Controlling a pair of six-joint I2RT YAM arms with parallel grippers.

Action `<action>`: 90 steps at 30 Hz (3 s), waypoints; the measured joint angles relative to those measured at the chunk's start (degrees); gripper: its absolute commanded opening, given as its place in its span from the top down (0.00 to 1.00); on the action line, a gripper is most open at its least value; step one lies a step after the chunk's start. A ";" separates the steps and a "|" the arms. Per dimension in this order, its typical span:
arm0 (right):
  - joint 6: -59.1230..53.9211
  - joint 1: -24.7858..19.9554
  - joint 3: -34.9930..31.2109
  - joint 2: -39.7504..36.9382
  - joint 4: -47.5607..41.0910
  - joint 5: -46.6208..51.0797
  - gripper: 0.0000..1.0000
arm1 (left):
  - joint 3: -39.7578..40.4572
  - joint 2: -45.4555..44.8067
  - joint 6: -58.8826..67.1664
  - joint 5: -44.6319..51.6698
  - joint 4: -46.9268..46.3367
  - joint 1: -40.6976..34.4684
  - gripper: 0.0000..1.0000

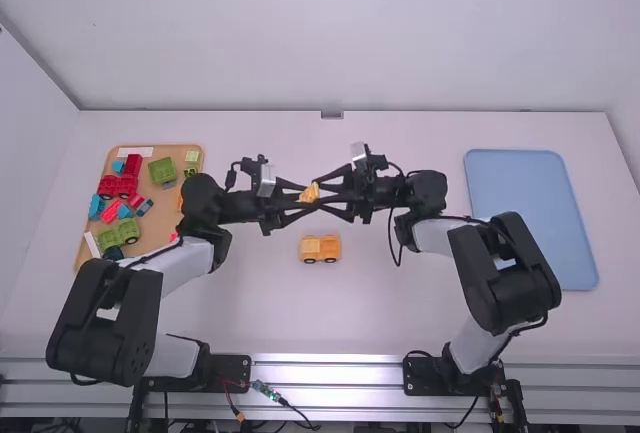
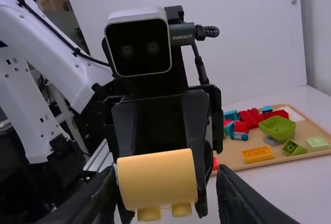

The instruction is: Assemble lego blocks to make yellow taxi

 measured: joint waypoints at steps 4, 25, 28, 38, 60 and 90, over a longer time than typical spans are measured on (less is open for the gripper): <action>-0.50 0.11 0.09 0.00 0.28 -0.46 0.69 | 0.00 0.28 0.00 0.04 -0.31 0.00 0.98; -3.76 0.90 0.35 0.00 -0.46 0.13 0.74 | 0.00 0.37 -2.45 -3.52 -0.44 0.13 0.01; -4.96 -1.46 0.35 0.00 -0.48 0.22 0.79 | 0.00 0.37 -3.61 -5.18 -2.91 1.18 0.01; -14.23 -6.34 3.39 0.20 -25.16 3.50 0.86 | 0.00 0.37 0.96 -4.52 -11.91 2.58 0.01; -55.74 4.39 33.81 -1.62 -136.56 63.89 1.00 | 1.51 0.39 8.79 -11.50 -21.77 5.40 0.01; -26.80 4.28 33.83 12.09 -142.33 67.58 1.00 | 1.51 0.39 8.61 -11.50 -16.70 8.90 0.01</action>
